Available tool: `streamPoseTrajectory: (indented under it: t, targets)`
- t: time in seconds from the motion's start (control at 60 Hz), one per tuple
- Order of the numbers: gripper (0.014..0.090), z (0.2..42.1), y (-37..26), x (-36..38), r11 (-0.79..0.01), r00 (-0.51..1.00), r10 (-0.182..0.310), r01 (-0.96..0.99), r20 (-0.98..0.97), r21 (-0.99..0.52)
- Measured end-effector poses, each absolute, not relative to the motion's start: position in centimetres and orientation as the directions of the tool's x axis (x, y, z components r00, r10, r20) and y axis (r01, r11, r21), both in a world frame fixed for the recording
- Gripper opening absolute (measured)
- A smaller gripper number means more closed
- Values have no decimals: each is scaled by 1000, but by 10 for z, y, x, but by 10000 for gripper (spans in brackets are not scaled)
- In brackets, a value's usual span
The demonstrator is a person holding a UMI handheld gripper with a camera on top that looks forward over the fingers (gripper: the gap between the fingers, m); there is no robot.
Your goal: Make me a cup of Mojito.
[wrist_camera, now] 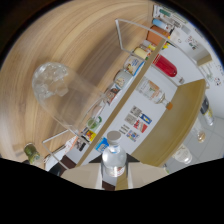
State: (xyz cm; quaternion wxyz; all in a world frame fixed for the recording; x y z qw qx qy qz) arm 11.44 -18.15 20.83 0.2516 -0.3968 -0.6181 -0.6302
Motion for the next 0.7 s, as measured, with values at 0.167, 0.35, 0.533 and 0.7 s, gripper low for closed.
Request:
streamPoseTrajectory:
  t: [0.167, 0.35, 0.533, 0.7]
  targets:
    - [336, 209, -186, 110, -83, -537, 178, 827, 825, 556]
    - [340, 230, -192, 110, -138, -174, 169, 971, 970, 198]
    - [342, 263, -199, 112, -218, 605, 114, 789, 788, -574]
    - [341, 244, -205, 121, -288, 972, 69, 235, 225, -928]
